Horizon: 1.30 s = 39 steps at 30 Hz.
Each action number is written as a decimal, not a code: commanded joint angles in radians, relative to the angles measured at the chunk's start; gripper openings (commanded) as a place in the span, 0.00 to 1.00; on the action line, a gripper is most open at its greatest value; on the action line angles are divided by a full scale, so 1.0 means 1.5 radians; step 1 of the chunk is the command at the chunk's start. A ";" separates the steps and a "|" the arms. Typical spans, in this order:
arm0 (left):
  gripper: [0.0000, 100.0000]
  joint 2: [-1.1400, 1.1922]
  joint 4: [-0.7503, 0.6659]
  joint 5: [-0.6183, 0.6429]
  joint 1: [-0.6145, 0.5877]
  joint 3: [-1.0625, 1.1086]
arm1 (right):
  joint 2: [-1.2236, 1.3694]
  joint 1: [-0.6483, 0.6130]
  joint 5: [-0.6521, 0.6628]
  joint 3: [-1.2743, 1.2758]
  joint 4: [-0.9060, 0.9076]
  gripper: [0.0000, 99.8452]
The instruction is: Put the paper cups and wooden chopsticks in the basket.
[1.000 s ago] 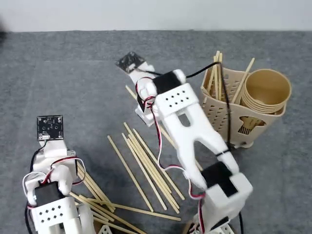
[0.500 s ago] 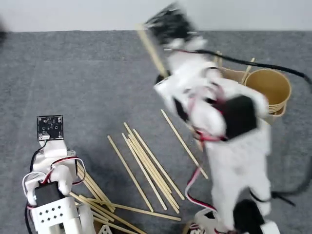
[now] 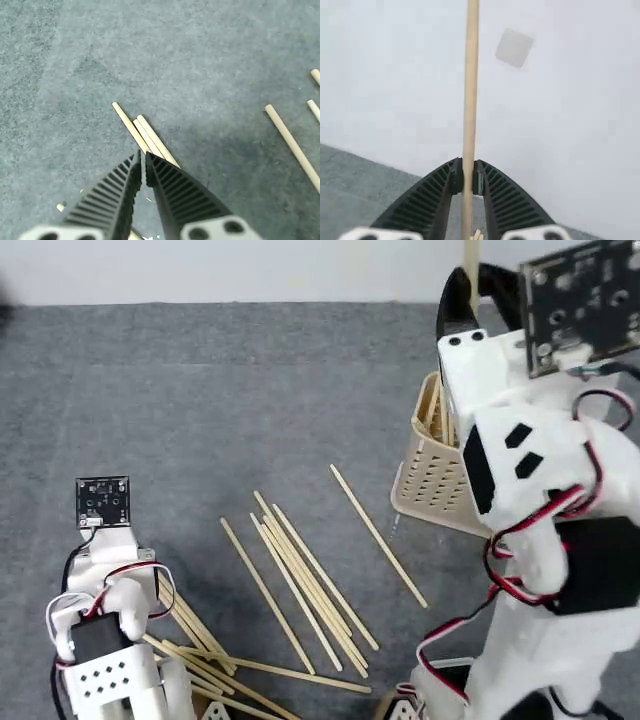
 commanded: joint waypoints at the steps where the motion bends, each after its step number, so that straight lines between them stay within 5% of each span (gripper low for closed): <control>1: 0.02 -0.017 -0.016 -0.005 -0.002 -0.005 | -0.052 0.010 -0.001 0.103 -0.086 0.01; 8: 0.02 -0.017 -0.016 -0.005 -0.002 -0.004 | -0.159 0.070 0.000 0.480 -0.433 0.01; 13: 0.02 -0.017 -0.017 -0.005 -0.002 -0.001 | -0.166 0.091 -0.006 0.621 -0.524 0.01; 30: 0.02 -0.017 -0.026 -0.005 -0.002 0.003 | -0.250 0.107 -0.076 0.752 -0.514 0.13; 39: 0.06 -0.017 -0.020 -0.003 -0.003 -0.023 | -0.359 0.006 -0.077 0.755 -0.199 0.01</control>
